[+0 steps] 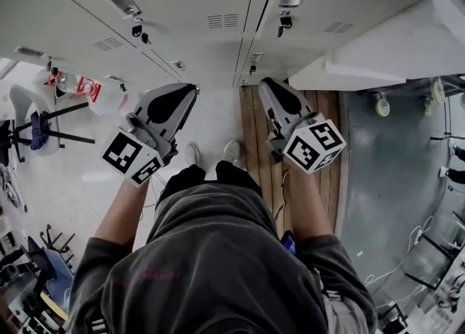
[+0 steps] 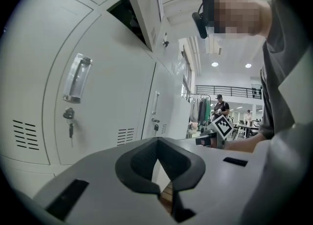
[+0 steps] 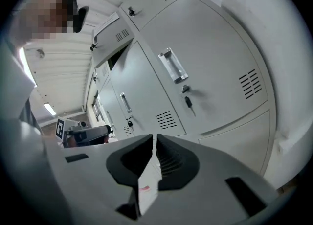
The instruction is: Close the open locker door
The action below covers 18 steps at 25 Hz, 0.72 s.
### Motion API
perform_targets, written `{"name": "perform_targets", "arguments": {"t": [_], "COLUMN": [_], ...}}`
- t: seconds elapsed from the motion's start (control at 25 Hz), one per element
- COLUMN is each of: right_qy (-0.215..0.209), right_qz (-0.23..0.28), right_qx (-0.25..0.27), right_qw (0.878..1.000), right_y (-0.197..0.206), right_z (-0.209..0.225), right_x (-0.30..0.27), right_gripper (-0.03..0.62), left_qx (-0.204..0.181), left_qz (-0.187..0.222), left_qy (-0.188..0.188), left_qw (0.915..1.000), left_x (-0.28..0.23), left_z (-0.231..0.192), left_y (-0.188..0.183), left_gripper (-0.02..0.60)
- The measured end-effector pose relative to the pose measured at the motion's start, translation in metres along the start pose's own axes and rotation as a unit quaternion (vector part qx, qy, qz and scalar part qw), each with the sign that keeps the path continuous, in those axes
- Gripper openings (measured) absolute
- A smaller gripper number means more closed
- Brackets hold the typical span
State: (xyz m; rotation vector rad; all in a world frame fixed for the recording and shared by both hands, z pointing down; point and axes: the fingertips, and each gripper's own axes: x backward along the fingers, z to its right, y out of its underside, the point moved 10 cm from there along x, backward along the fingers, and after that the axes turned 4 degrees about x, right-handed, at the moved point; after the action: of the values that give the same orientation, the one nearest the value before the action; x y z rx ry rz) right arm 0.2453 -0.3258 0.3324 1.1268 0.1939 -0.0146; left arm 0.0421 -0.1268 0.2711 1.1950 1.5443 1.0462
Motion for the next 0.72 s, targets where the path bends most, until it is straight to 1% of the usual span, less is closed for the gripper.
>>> {"name": "perform_targets", "arguments": {"t": [0.2,0.32,0.48,0.64,0.72], "right_qy": [-0.025,-0.035,-0.037,-0.037,-0.039], "right_qz": [-0.007,-0.004,0.005,0.016,0.02], "right_qx": [0.02,0.038,0.047,0.059,0.064], "right_qw": [0.999,0.999,0.998,0.997,0.997], "right_y": [-0.002,-0.005,-0.003,-0.002,0.007], "right_z": [-0.045,-0.08,-0.13,-0.152,-0.186], "right_x": [-0.01,-0.019,-0.02,0.006,-0.003], "right_gripper": [0.037,0.038,0.038,0.037,0.037], "left_qx": [-0.006,-0.011,-0.017,-0.025,-0.026], "left_qz": [0.027,0.041,0.055,0.068,0.071], "left_qy": [-0.015,-0.019,-0.017,-0.011,-0.011], "left_qw": [0.9995,0.9989,0.9982,0.9973,0.9971], "left_x": [0.048,0.082,0.128,0.145,0.179], "left_z": [-0.002,-0.007,-0.008,0.015,0.006], "left_y": [-0.01,-0.016,-0.024,-0.023,-0.022], "left_gripper": [0.014,0.014,0.014,0.014,0.014]}}
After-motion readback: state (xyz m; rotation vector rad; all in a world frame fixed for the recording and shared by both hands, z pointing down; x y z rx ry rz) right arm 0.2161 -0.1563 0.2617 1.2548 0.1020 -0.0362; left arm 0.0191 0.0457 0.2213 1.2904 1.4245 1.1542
